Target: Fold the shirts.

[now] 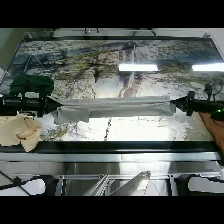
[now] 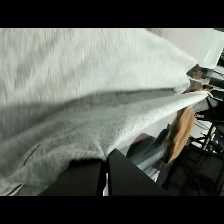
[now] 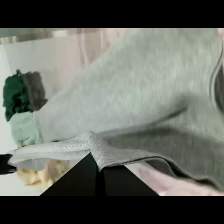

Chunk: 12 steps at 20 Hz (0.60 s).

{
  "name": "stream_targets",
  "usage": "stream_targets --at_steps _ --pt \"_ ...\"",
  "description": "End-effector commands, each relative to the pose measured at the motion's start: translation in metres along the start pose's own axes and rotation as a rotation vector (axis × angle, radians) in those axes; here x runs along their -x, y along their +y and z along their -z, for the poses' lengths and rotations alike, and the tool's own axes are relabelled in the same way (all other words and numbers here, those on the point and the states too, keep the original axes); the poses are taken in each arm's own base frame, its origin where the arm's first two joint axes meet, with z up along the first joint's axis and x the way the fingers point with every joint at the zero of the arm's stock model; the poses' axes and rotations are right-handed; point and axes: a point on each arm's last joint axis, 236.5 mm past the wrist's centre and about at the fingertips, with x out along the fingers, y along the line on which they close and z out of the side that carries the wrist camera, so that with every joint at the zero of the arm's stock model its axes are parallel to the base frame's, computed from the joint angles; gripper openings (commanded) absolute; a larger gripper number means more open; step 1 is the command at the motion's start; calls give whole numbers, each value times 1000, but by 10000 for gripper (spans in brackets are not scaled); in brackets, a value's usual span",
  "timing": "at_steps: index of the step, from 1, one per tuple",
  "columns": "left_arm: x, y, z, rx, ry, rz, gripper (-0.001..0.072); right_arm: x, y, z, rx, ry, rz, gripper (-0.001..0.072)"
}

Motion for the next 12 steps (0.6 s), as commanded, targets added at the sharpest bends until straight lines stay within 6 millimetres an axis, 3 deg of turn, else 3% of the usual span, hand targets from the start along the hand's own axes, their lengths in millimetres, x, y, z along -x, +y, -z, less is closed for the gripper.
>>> stream_targets --at_steps 1,6,12 --pt "-24 8 -37 -7 33 -9 7 -28 -23 -23 18 -29 66 12" --pt "-52 19 -67 -44 127 5 16 -51 -59 -17 26 7 113 12" --pt "-45 8 -64 -81 294 62 18 -45 -47 -17 140 47 99 13"
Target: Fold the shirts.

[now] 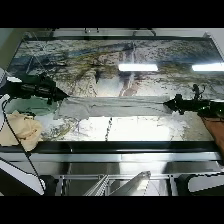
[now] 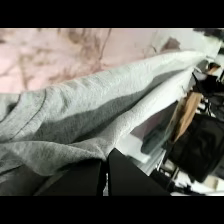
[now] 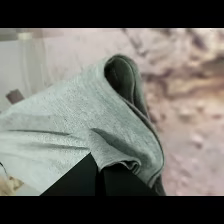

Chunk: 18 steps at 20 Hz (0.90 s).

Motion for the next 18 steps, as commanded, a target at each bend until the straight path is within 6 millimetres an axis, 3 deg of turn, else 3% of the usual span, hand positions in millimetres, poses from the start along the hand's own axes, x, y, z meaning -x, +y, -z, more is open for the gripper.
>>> stream_targets --at_steps 1,2,3,4,5,6,7,8,10,11,14,16,18 --pt "4 -8 6 -27 106 33 61 2 6 1 62 30 -7 13" --pt "5 -10 6 -31 108 32 273 2 7 0 63 28 -6 13" --pt "6 -10 6 -28 109 33 323 2 6 0 64 28 -6 13" --pt "6 -10 8 -27 116 35 323 2 6 1 65 30 -5 14" --pt "8 -10 11 -23 127 40 323 2 8 2 65 36 -12 91" --pt "12 -10 15 -1 140 46 323 4 9 4 75 53 -16 232" --pt "18 -10 18 26 148 51 323 10 10 7 96 84 -22 307" --pt "24 -11 19 42 147 55 324 18 12 11 122 121 -25 318" --pt "44 -14 17 46 105 56 323 43 0 10 122 184 44 536" --pt "55 -16 14 39 70 54 324 57 -10 6 117 195 98 589" --pt "69 -31 4 -9 -22 28 324 81 -19 -21 149 140 182 599" --pt "62 -46 -3 -87 -59 5 323 74 -22 -31 166 102 209 600" --pt "39 -61 -6 -154 -56 -13 322 55 -20 -26 182 132 210 601"
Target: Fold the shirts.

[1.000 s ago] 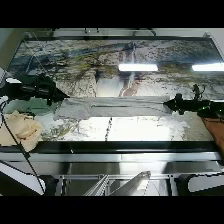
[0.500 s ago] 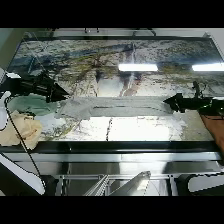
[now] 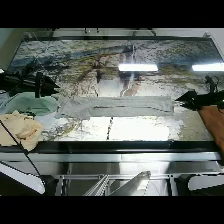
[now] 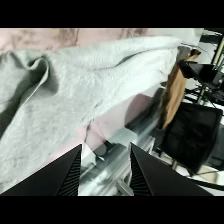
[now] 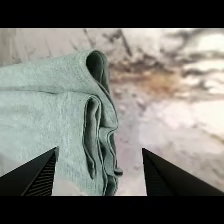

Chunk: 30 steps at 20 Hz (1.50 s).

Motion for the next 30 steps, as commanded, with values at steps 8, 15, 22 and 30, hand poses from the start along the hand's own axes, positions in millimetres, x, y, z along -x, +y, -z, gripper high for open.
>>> stream_targets --at_steps 8,15,22,30 --pt "-153 -48 21 -188 159 -62 320 -93 29 37 14 210 -12 434" --pt "-264 -40 69 -229 308 -113 62 -79 48 37 15 234 -91 12" --pt "-329 -62 88 -322 350 -142 -4 -11 80 16 74 182 -135 12" --pt "-384 -120 108 -433 361 -97 -3 60 137 7 158 155 -170 11"
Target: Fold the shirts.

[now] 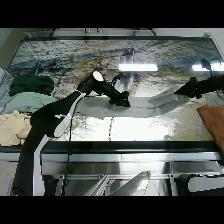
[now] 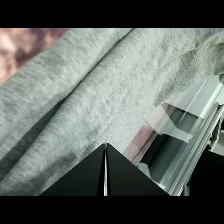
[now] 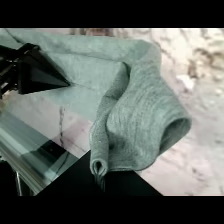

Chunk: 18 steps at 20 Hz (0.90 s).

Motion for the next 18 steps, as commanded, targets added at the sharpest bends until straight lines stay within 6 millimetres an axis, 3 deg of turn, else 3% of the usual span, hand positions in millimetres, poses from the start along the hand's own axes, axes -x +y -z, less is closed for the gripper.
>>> stream_targets --at_steps 1,4,6,7,9,13,16,18 --pt "-20 -26 -7 -35 -15 12 -3 25 42 0 28 -5 -54 12" --pt "-9 -53 -5 -8 -2 136 -3 35 121 -9 124 -81 -248 12" --pt "29 -70 -11 -33 -23 235 -5 14 160 -9 170 -79 -269 12" --pt "54 -76 -15 -33 -46 269 -4 -7 179 -6 196 -58 -275 12" --pt "116 -74 -17 -44 -101 285 -5 -62 214 3 248 -10 -284 13" --pt "255 -64 7 -82 -189 274 -5 -200 266 30 279 27 -275 12" --pt "350 -44 13 -72 -382 211 -5 -299 270 54 273 31 -229 12" --pt "393 -30 23 -55 -464 183 -4 -357 261 73 291 65 -205 16"
